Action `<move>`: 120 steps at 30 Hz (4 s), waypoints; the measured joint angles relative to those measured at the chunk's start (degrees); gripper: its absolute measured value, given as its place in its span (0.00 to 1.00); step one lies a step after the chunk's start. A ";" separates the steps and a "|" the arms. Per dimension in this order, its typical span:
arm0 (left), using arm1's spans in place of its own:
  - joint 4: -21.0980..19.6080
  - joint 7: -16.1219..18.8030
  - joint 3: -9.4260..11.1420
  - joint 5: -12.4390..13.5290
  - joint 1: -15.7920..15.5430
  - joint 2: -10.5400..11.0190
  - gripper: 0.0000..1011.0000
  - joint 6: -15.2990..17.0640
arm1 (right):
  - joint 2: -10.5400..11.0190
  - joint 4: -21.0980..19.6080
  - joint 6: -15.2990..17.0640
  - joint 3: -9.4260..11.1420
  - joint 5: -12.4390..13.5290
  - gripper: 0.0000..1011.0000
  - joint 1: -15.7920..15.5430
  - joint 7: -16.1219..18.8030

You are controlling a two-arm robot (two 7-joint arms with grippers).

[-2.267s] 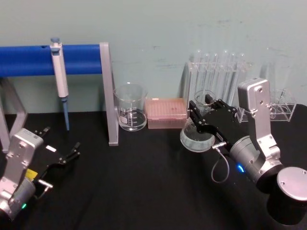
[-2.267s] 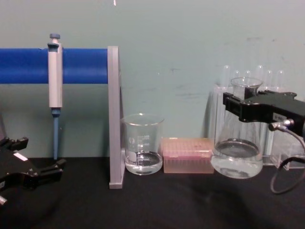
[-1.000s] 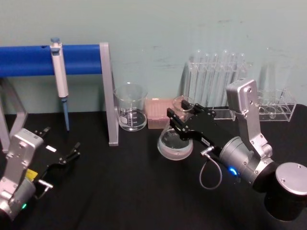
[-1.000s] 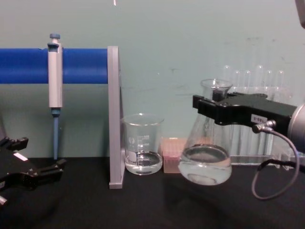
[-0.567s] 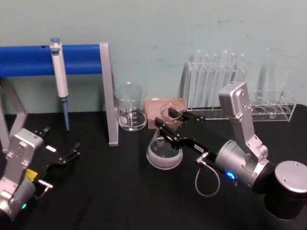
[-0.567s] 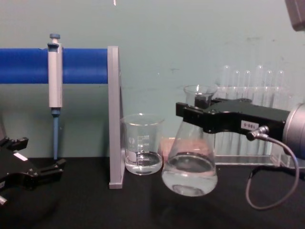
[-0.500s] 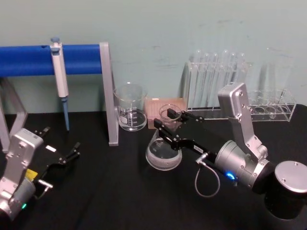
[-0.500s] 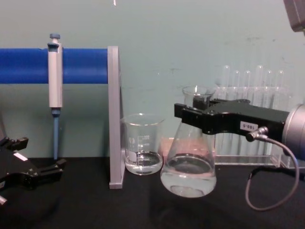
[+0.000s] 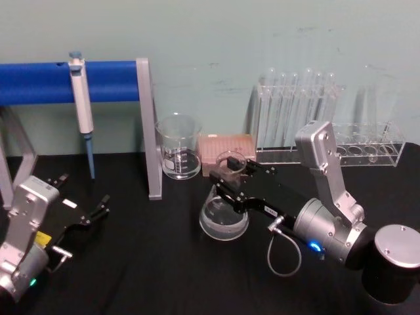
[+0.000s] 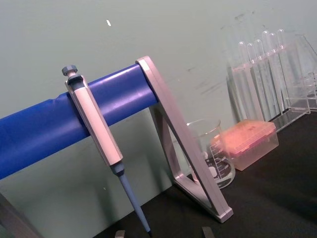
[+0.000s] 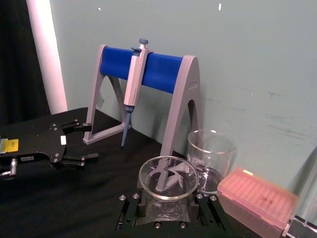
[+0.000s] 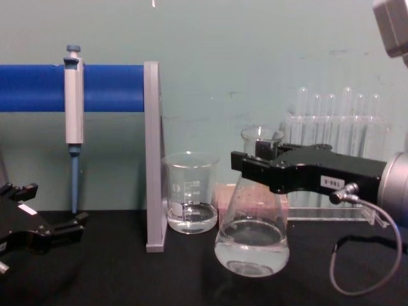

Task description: Grasp the erlenmeyer flask with one hand, shake it three times, then place it back.

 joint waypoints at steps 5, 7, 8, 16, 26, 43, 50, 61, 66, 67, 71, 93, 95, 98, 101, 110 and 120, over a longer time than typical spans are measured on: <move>0.00 0.00 0.00 0.00 0.00 0.00 0.99 0.00 | 0.28 0.88 -0.70 -0.53 0.08 0.45 0.11 0.00; 0.00 0.00 0.00 0.00 0.00 0.00 0.99 0.00 | 0.40 1.19 -0.92 -0.71 0.18 0.45 0.11 0.03; 0.00 0.00 0.00 0.00 0.00 0.00 0.99 0.00 | 0.43 1.29 -0.99 -0.75 0.21 0.45 0.12 0.03; 0.00 0.00 0.00 0.00 0.00 0.00 0.99 0.00 | 0.62 2.28 -1.66 -1.11 0.42 0.45 0.22 0.08; 0.00 0.00 0.00 0.00 0.00 0.00 0.99 0.00 | 0.67 4.03 -2.43 -1.69 0.62 0.45 0.53 0.64; 0.00 0.00 0.00 0.00 0.00 0.00 0.99 0.00 | 1.15 7.32 -3.98 -3.06 0.77 0.45 1.12 2.80; 0.00 0.00 0.00 0.00 0.00 0.00 0.99 0.00 | 1.03 8.09 -4.11 -3.24 0.67 0.45 1.18 2.78; 0.00 0.00 0.00 0.00 0.00 0.00 0.99 0.00 | 0.97 8.48 -4.04 -3.31 0.45 0.45 1.13 2.48; 0.00 0.00 0.00 0.00 0.00 0.00 0.99 0.00 | 0.96 8.55 -3.95 -3.34 0.41 0.45 1.09 2.36; 0.00 0.00 0.00 0.00 0.00 0.00 0.99 0.00 | 0.96 8.57 -3.95 -3.34 0.41 0.45 1.09 2.36; 0.00 0.00 0.00 0.00 0.00 0.00 0.99 0.00 | 0.97 8.62 -3.89 -3.30 0.38 0.45 1.06 2.34; 0.00 0.00 0.00 0.00 0.00 0.00 0.99 0.00 | 0.96 8.81 -3.60 -3.35 0.03 0.45 1.12 2.32; 0.00 0.00 0.00 0.00 0.00 0.00 0.99 0.00 | 0.96 8.82 -3.59 -3.35 0.03 0.46 1.11 2.33; 0.00 0.00 0.00 0.00 0.00 0.00 0.99 0.00 | 1.00 8.94 -3.27 -3.41 -0.16 0.53 1.04 2.36; 0.00 0.00 0.00 0.00 0.00 0.00 0.99 0.00 | 0.99 8.94 -3.28 -3.42 -0.16 0.62 1.04 2.36; 0.00 0.00 0.00 0.00 0.00 0.00 0.99 0.00 | 0.96 8.90 -3.37 -3.40 -0.12 0.89 1.06 2.36; 0.00 0.00 0.00 0.00 0.00 0.00 0.99 0.00 | 0.96 8.84 -3.43 -3.36 -0.05 0.99 1.06 2.34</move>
